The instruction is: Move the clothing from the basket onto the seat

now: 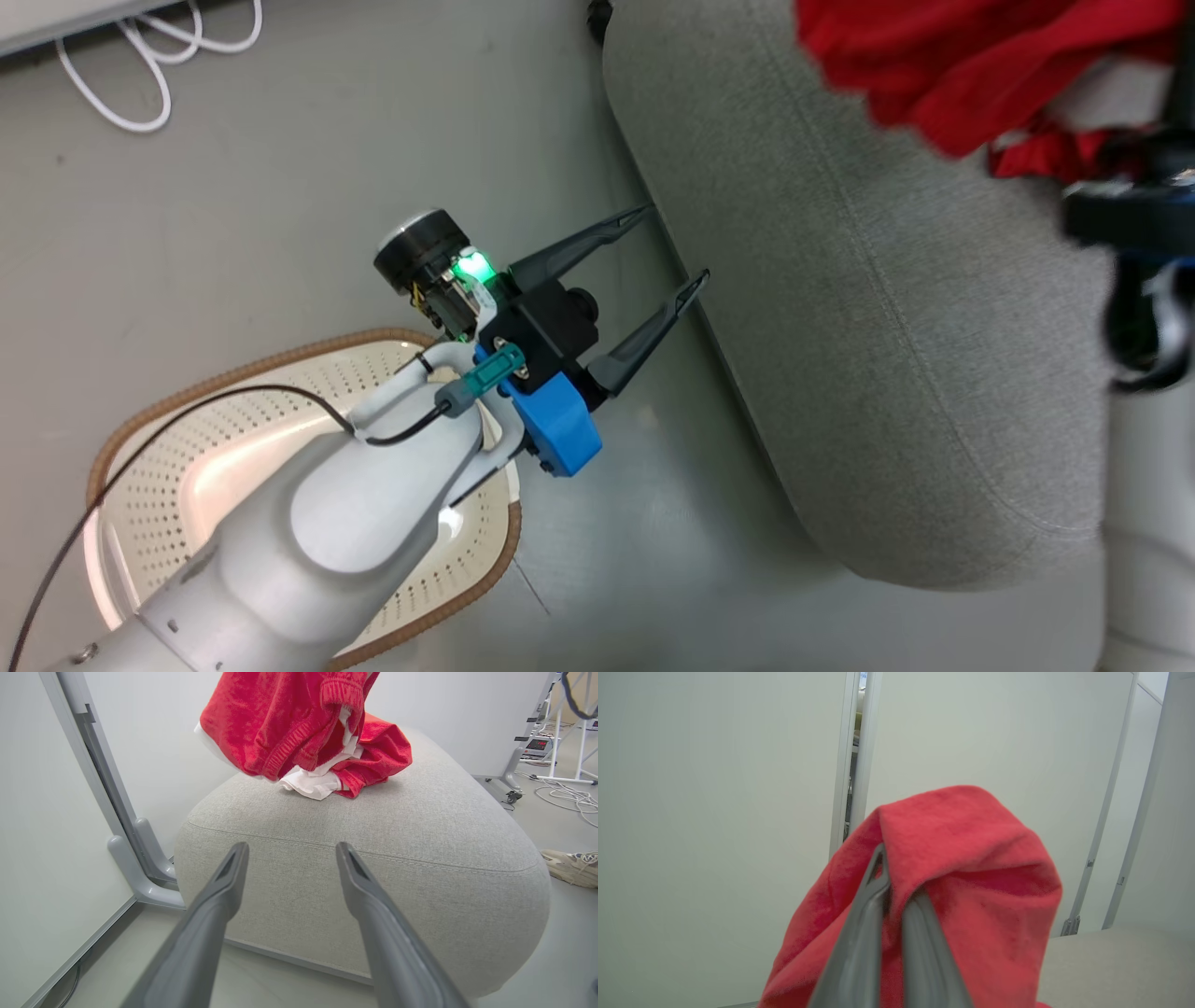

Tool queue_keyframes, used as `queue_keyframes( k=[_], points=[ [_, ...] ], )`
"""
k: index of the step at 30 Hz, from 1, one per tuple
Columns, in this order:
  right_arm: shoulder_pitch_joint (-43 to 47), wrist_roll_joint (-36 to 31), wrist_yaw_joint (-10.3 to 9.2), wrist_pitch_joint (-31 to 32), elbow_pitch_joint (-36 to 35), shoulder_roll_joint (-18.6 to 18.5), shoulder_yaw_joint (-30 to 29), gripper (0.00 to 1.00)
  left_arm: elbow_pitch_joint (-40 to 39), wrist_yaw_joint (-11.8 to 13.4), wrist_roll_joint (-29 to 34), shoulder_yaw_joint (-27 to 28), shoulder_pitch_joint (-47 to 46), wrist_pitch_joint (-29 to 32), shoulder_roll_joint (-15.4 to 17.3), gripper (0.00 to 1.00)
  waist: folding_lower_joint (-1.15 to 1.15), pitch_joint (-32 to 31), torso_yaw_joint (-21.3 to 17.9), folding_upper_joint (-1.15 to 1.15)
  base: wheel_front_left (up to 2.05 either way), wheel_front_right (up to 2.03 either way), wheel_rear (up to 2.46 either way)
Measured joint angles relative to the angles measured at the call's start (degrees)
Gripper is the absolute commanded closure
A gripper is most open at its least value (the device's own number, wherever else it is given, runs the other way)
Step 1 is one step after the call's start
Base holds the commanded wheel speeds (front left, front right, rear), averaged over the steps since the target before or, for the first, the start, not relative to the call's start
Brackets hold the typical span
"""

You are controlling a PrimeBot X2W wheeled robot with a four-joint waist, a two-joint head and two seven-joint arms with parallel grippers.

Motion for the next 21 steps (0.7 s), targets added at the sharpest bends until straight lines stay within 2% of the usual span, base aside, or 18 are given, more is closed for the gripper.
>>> queue_keyframes(
  k=[7,14,21],
  points=[
    [-8.74,0.44,0.00,0.00,-2.91,-7.48,-10.32,1.00,-3.74,0.32,0.82,0.19,-2.55,1.67,2.42,0.00,0.00,5.62,1.67,0.00,0.00,0.00,0.00],
    [-12.97,1.02,0.01,0.00,0.49,-14.08,-17.85,1.00,-7.28,0.68,1.55,0.62,-4.72,3.35,4.80,0.00,0.01,11.53,2.65,0.00,0.00,0.00,0.00],
    [-13.34,0.55,0.01,-0.01,7.35,-15.85,-21.05,1.00,-10.03,0.93,1.86,0.78,-6.60,4.55,5.78,0.00,0.01,16.00,2.87,0.00,0.00,0.00,0.00]
  ],
)
